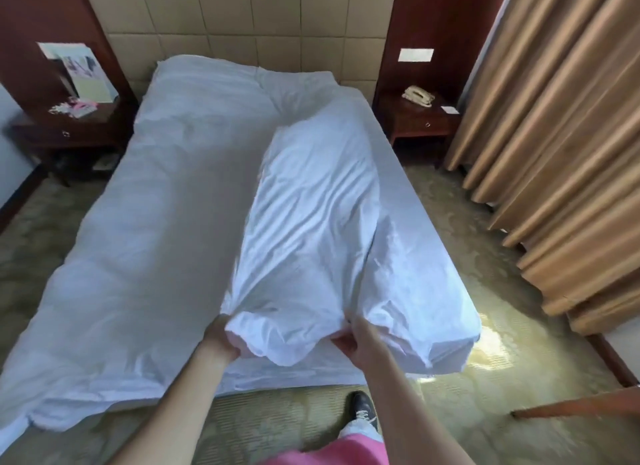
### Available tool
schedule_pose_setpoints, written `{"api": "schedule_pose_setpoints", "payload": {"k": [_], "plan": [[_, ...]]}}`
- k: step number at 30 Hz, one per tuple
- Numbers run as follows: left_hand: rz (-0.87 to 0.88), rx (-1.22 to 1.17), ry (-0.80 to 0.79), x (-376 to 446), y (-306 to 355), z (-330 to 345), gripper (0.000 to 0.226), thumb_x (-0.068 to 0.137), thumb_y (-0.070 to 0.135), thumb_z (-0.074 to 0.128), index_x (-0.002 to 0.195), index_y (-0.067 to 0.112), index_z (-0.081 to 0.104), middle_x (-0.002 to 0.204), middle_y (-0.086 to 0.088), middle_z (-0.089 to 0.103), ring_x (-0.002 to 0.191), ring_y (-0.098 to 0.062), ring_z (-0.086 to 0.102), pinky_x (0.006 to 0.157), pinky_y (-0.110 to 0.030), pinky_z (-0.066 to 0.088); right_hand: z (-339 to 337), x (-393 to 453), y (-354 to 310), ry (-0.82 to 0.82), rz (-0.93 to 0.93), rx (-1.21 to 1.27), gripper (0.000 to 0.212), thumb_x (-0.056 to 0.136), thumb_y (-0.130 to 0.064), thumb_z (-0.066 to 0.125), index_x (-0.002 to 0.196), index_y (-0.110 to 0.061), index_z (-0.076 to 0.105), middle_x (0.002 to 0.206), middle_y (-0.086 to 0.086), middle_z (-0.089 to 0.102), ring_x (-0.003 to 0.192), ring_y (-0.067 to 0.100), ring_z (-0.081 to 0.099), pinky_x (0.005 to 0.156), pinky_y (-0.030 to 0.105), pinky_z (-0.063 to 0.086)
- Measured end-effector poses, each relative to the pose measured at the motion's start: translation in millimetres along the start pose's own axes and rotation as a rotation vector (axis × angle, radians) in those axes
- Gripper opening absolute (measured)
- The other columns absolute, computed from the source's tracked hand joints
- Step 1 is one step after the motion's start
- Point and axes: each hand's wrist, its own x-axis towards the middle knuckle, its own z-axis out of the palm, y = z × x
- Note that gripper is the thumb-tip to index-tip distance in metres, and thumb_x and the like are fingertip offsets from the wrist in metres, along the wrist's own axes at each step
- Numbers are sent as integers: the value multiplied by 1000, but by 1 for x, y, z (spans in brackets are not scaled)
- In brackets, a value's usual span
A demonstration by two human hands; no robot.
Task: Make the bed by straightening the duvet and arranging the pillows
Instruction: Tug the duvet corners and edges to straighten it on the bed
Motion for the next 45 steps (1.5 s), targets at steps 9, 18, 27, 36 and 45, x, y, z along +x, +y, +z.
{"api": "schedule_pose_setpoints", "payload": {"k": [9,18,27,36,45], "plan": [[215,-382,22,13,54,-9,26,97,9,55,120,19,62,110,-3,67,86,-21,67,70,-28,54,18,-6,8,5,-12,72,19,97,-9,57,83,3,61,49,14,62,44,20,66,48,28,59],[99,-321,-197,19,67,-7,9,86,10,65,94,8,69,84,-6,72,83,-23,68,69,-30,54,21,-3,-11,27,-120,18,29,88,-19,69,106,3,67,84,17,70,65,19,68,54,24,56],[324,-74,133,35,53,4,67,76,-17,39,131,18,57,119,-7,62,94,-24,60,66,-26,50,32,-9,-13,132,-331,-172,40,92,-20,56,91,19,65,71,20,66,45,13,54,45,22,46],[8,366,121,57,-33,-26,66,95,12,52,152,9,20,147,-17,41,111,-37,57,71,-41,56,15,0,26,247,-145,-402,42,93,-30,52,66,-1,64,50,7,64,44,18,48,41,21,33],[78,488,3,50,-85,-60,17,89,16,51,81,8,64,81,-14,69,62,-24,61,52,-23,45,28,-15,80,214,-126,-374,25,89,-7,48,65,-10,54,51,3,48,37,11,38,40,19,25]]}}
